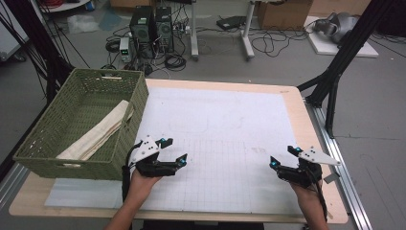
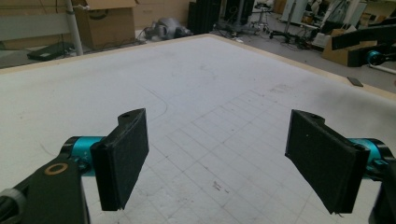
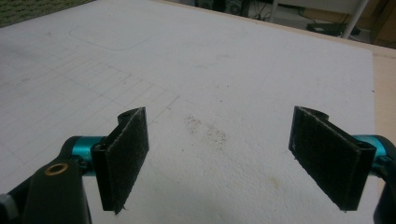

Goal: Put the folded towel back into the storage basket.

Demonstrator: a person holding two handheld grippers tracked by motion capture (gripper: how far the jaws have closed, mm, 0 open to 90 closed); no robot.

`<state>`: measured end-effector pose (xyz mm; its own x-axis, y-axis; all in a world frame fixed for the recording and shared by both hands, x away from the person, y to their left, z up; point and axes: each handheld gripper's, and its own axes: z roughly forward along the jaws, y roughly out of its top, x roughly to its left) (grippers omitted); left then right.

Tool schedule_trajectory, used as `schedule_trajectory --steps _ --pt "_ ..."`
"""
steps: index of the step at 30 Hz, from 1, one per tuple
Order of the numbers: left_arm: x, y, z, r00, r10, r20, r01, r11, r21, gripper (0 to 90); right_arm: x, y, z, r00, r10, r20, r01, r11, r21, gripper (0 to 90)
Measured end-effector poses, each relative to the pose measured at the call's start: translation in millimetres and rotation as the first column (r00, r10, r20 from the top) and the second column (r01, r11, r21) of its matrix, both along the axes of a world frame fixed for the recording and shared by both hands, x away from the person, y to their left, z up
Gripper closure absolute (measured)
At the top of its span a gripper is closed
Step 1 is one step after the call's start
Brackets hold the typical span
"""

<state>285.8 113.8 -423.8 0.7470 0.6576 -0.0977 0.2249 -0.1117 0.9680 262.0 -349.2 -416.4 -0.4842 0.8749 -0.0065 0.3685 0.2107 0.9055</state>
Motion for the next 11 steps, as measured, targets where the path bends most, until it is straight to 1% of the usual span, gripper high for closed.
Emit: schedule_trajectory --steps 6,11 --pt "0.7 -1.8 -0.4 1.0 -0.003 -0.002 0.003 1.0 0.001 21.5 -0.1 -0.5 -0.1 1.0 -0.001 0.003 0.001 1.0 -0.002 18.6" --pt "0.9 -3.9 -1.1 0.9999 -0.011 -0.005 0.011 0.9999 0.01 21.5 0.0 -1.1 0.2 1.0 0.0 0.009 0.0 1.0 -0.002 18.6"
